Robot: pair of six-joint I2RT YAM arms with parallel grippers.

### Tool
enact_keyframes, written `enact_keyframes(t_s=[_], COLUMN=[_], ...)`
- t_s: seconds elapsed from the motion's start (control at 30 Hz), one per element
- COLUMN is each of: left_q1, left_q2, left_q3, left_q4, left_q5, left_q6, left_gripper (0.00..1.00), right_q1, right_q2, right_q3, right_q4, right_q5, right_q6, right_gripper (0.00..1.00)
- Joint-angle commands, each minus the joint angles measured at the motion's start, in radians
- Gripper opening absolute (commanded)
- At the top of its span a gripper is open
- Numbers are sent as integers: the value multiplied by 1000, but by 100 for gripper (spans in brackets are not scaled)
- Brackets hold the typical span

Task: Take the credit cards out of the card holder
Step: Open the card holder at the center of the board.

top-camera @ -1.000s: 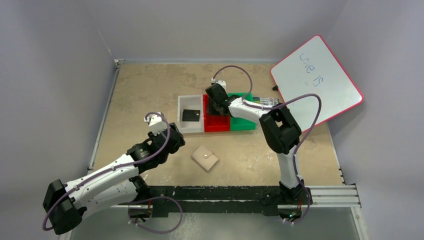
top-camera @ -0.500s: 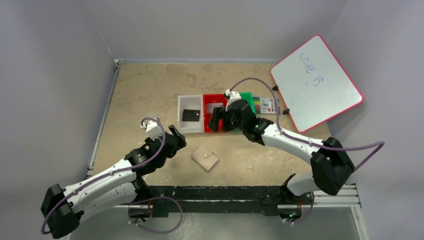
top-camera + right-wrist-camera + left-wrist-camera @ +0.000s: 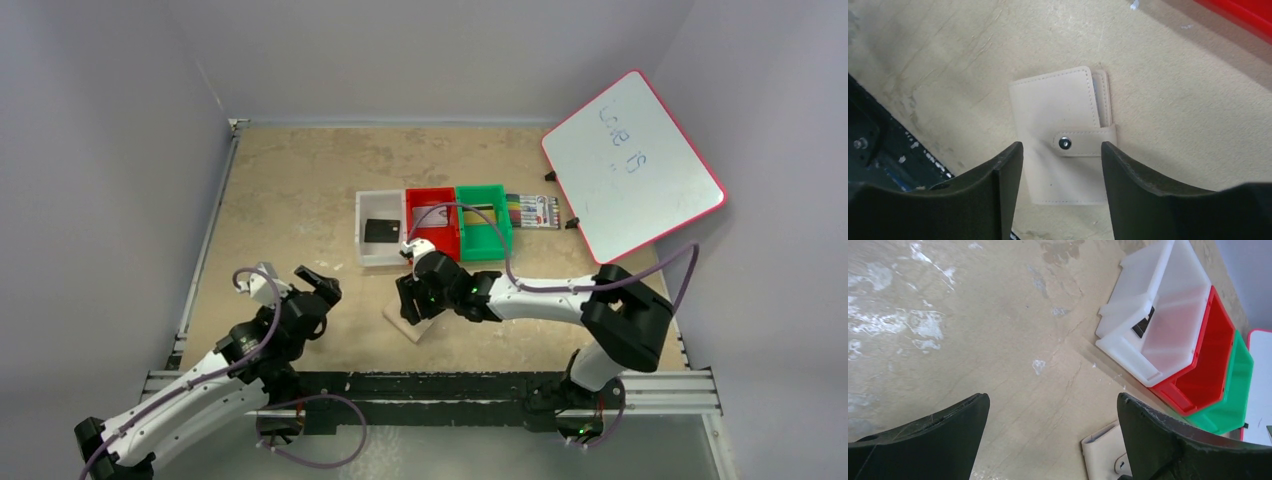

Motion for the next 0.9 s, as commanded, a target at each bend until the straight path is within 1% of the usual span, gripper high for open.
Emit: enact_keyframes(t_s=[0.0,0.13,0.23,0.33,0.53,0.6,0.67,0.77,0.87], left_q1=[1,0,0,0,0,1,0,0,0], left_q2=[-21,-18,-12,11,71,87,95,91,84], left_q3=[92,105,93,79,72,74,71,58,41], left_q4=[-138,-157,-119,-77,4,11,29,50,71], left_q5=[-91,-84,-40,-2,67,71,74,79,90], left_q6=[-43,-49,-26,13,101,103,112,111,105], left_gripper=[100,100,99,98,99,100,100,100,99], right_q1=[30,65,89,109,127,128,128,127,127], right_q2=[41,119,158,163,126,100,74,63,99], right_q3=[108,195,226,239,250,248,231,204,229], right_q4=[-62,-149,-201,-232,-271,-290,-285,-261,-275], right_q5=[113,217,277,302,306,325,336,299,309], right_q6=[-67,-84,-85,-70,-67,-70,-71,-77,-77], right_gripper=[59,48,44,47,58,63,65,65,56])
